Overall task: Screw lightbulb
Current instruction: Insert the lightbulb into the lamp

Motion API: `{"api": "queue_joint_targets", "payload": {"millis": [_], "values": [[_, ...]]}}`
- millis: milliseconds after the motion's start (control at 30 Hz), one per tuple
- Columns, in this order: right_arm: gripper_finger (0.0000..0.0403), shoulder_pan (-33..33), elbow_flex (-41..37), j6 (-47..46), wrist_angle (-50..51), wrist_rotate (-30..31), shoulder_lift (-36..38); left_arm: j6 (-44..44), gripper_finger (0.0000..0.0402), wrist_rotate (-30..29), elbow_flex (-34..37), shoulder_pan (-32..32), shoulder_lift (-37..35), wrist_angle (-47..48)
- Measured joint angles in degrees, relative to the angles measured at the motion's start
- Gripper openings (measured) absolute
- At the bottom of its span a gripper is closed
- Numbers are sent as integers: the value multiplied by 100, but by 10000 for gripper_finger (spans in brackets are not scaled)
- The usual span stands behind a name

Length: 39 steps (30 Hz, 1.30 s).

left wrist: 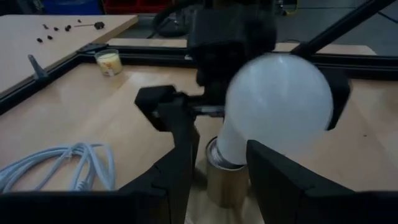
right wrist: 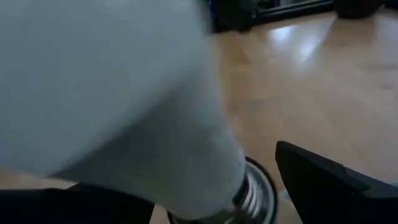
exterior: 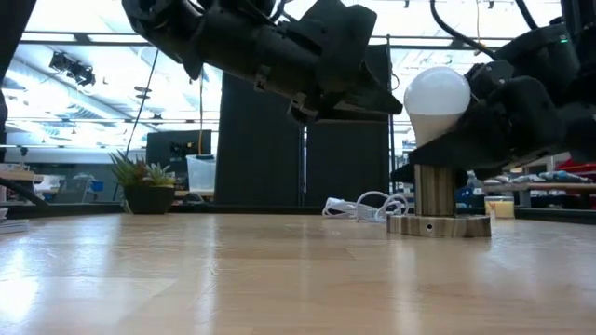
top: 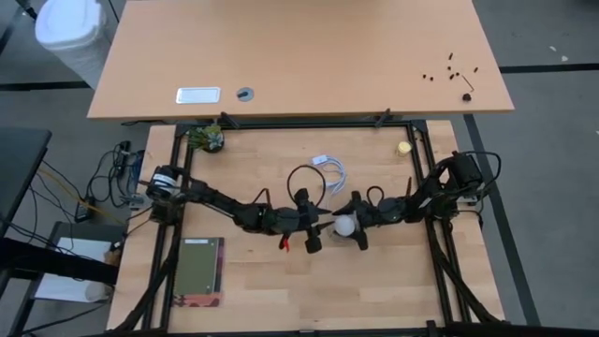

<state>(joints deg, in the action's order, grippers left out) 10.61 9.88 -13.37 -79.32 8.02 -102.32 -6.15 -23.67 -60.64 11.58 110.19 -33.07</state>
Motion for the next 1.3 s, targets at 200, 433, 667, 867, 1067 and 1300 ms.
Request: {"api": "queue_joint_targets", "payload": {"millis": [200, 433, 667, 867, 1067, 1300], "values": [[313, -97, -157, 18, -365, 23, 0, 152, 158, 42, 0, -36, 0, -103], [313, -136, -159, 98, -423, -53, 0, 146, 158, 150, 0, -27, 0, -141], [313, -93, -553, 136, -403, -225, 254, 139, 158, 50, 0, 107, 0, -167], [313, -88, -903, 136, -121, -534, 808, 140, 158, -11, 0, 120, 0, -178], [312, 58, -963, 48, 717, -542, 1221, 140, 158, -63, 0, 120, 0, -168], [307, 240, -963, -53, 934, -520, 1252, 142, 158, -267, 0, 120, 0, -117]]}}
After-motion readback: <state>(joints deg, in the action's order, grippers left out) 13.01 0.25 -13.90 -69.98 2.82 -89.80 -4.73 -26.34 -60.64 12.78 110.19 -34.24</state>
